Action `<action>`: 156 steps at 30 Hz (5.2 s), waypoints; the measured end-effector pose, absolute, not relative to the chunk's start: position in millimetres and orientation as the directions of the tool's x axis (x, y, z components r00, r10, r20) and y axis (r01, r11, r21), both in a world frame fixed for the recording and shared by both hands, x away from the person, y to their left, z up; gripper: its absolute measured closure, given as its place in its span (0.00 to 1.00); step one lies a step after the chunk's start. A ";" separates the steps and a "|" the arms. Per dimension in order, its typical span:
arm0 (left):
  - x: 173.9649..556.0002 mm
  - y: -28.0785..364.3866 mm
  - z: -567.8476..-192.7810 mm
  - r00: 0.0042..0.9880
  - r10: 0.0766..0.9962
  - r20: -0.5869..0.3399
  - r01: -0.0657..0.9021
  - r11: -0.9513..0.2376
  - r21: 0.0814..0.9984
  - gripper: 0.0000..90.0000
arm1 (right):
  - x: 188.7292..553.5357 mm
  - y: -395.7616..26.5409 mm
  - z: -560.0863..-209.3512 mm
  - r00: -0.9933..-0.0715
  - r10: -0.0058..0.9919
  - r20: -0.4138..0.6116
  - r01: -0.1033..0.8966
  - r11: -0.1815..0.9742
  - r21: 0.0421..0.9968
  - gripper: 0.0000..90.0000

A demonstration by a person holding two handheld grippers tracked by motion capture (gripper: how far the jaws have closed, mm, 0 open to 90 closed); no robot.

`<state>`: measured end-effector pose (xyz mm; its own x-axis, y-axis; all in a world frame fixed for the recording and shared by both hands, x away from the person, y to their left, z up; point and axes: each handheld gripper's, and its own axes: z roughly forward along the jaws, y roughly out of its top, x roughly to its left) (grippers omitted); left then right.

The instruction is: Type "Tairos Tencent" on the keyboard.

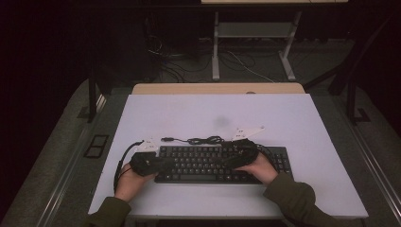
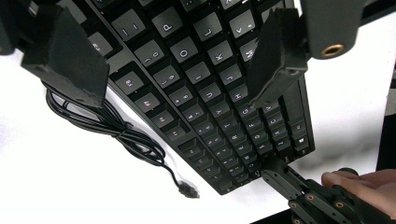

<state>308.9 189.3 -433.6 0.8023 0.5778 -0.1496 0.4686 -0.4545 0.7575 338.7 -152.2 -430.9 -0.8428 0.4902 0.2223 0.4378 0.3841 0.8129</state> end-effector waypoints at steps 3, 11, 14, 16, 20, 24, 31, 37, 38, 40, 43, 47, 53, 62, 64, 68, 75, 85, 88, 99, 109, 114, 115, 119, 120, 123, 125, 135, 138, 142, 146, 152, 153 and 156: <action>309.3 189.4 -434.6 0.805 0.574 -0.151 0.468 -0.458 0.756 0.99 | 338.6 -152.1 -430.8 -0.843 0.490 0.221 0.437 0.385 0.813 0.23; 309.6 189.3 -435.6 0.804 0.573 -0.159 0.474 -0.454 0.754 0.99 | 338.6 -151.6 -431.6 -0.844 0.489 0.220 0.437 0.388 0.811 0.23; 309.8 189.5 -435.7 0.804 0.573 -0.160 0.474 -0.454 0.755 0.99 | 338.6 -151.4 -431.7 -0.845 0.487 0.219 0.435 0.390 0.812 0.23; 309.7 189.3 -435.6 0.803 0.574 -0.159 0.475 -0.456 0.753 0.99 | 338.4 -151.3 -431.8 -0.845 0.487 0.220 0.436 0.390 0.811 0.23; 310.0 188.7 -437.2 0.803 0.574 -0.160 0.478 -0.460 0.748 0.99 | 338.2 -151.0 -431.7 -0.844 0.488 0.221 0.438 0.391 0.809 0.23; 310.3 188.7 -437.4 0.805 0.571 -0.162 0.478 -0.461 0.747 0.99 | 338.3 -151.2 -431.8 -0.844 0.488 0.221 0.438 0.391 0.809 0.23; 310.1 188.3 -436.1 0.808 0.569 -0.156 0.472 -0.465 0.749 0.99 | 338.6 -151.5 -431.6 -0.845 0.488 0.219 0.436 0.390 0.811 0.23; 309.4 188.4 -434.6 0.804 0.575 -0.154 0.472 -0.457 0.754 0.99 | 338.9 -152.1 -431.3 -0.844 0.489 0.220 0.437 0.389 0.811 0.23; 309.5 188.4 -434.4 0.804 0.575 -0.154 0.472 -0.458 0.753 0.99 | 339.0 -152.2 -431.3 -0.843 0.490 0.221 0.438 0.388 0.811 0.23; 309.5 188.4 -433.9 0.804 0.574 -0.153 0.470 -0.458 0.754 0.99 | 338.9 -152.3 -431.1 -0.843 0.490 0.221 0.438 0.387 0.811 0.23; 309.2 188.2 -433.4 0.805 0.574 -0.151 0.468 -0.457 0.756 0.99 | 339.0 -152.5 -431.0 -0.843 0.491 0.221 0.438 0.387 0.812 0.23; 309.1 187.9 -432.4 0.805 0.573 -0.152 0.466 -0.453 0.760 0.98 | 339.1 -152.9 -430.8 -0.842 0.492 0.221 0.438 0.386 0.812 0.23; 309.1 184.8 -429.0 0.804 0.574 -0.154 0.460 -0.437 0.773 0.91 | 339.6 -153.4 -430.7 -0.842 0.492 0.220 0.438 0.387 0.811 0.23; 307.5 174.4 -425.2 0.815 0.558 -0.152 0.443 -0.434 0.784 0.77 | 339.6 -153.2 -431.6 -0.841 0.493 0.221 0.440 0.387 0.810 0.23; 306.9 170.8 -424.7 0.814 0.560 -0.151 0.444 -0.433 0.785 0.72 | 339.7 -153.4 -431.6 -0.841 0.494 0.222 0.441 0.386 0.810 0.23; 306.5 164.6 -424.6 0.817 0.559 -0.145 0.439 -0.439 0.784 0.61 | 339.8 -153.4 -431.7 -0.841 0.493 0.223 0.441 0.386 0.811 0.23; 307.5 157.4 -425.9 0.815 0.561 -0.145 0.440 -0.438 0.784 0.45 | 340.4 -153.9 -430.9 -0.841 0.493 0.223 0.440 0.384 0.812 0.24; 307.3 150.4 -428.5 0.803 0.577 -0.148 0.440 -0.407 0.800 0.15 | 341.8 -156.5 -428.5 -0.836 0.496 0.235 0.451 0.378 0.808 0.25; 307.3 148.5 -429.8 0.803 0.578 -0.149 0.443 -0.410 0.797 0.11 | 342.3 -156.6 -427.2 -0.838 0.491 0.237 0.453 0.383 0.805 0.25; 306.5 141.3 -432.8 0.812 0.568 -0.133 0.432 -0.433 0.791 0.00 | 348.1 -147.9 -425.3 -0.832 0.502 0.236 0.461 0.389 0.798 0.29; 306.7 142.3 -432.9 0.809 0.572 -0.135 0.429 -0.418 0.801 0.00 | 353.5 -137.8 -426.1 -0.841 0.485 0.241 0.461 0.407 0.789 0.45; 307.2 143.0 -433.2 0.807 0.573 -0.146 0.437 -0.412 0.800 0.00 | 356.2 -134.8 -426.3 -0.845 0.476 0.245 0.458 0.407 0.790 0.52; 307.3 143.0 -433.3 0.807 0.572 -0.147 0.438 -0.411 0.800 0.00 | 356.6 -134.5 -426.2 -0.845 0.475 0.247 0.459 0.406 0.790 0.54; 307.5 142.9 -433.0 0.810 0.569 -0.142 0.432 -0.414 0.801 0.00 | 357.8 -132.3 -426.4 -0.848 0.471 0.243 0.455 0.412 0.789 0.60; 307.4 142.9 -432.9 0.811 0.568 -0.137 0.427 -0.417 0.802 0.00 | 357.6 -131.8 -426.7 -0.849 0.468 0.247 0.458 0.416 0.786 0.63; 306.8 142.5 -433.2 0.815 0.564 -0.134 0.425 -0.423 0.800 0.00 | 357.1 -131.1 -427.9 -0.852 0.462 0.247 0.457 0.427 0.780 0.70; 306.5 142.2 -433.5 0.815 0.563 -0.137 0.427 -0.424 0.798 0.00 | 356.9 -130.8 -428.8 -0.852 0.463 0.245 0.459 0.433 0.776 0.76; 306.2 141.5 -434.2 0.816 0.560 -0.140 0.431 -0.429 0.794 0.00 | 354.4 -127.9 -430.3 -0.875 0.420 0.240 0.439 0.482 0.758 0.99; 306.2 141.8 -434.4 0.816 0.560 -0.141 0.432 -0.428 0.794 0.00 | 354.2 -126.9 -431.4 -0.882 0.413 0.229 0.430 0.501 0.751 0.99; 306.0 142.1 -434.5 0.816 0.561 -0.140 0.431 -0.429 0.794 0.00 | 353.5 -125.5 -432.8 -0.881 0.411 0.233 0.436 0.517 0.737 0.99; 306.3 142.8 -434.6 0.817 0.560 -0.138 0.430 -0.432 0.793 0.00 | 353.8 -124.8 -434.4 -0.882 0.413 0.225 0.433 0.526 0.732 0.99; 306.3 142.5 -435.1 0.817 0.560 -0.139 0.431 -0.432 0.792 0.00 | 353.8 -124.3 -435.6 -0.880 0.414 0.232 0.442 0.536 0.719 0.99; 306.3 142.5 -435.1 0.817 0.560 -0.139 0.431 -0.432 0.792 0.00 | 353.8 -124.1 -435.8 -0.881 0.412 0.232 0.440 0.537 0.720 0.99; 306.2 142.4 -435.2 0.817 0.560 -0.141 0.432 -0.432 0.791 0.00 | 353.7 -123.9 -435.7 -0.883 0.410 0.230 0.438 0.540 0.719 0.99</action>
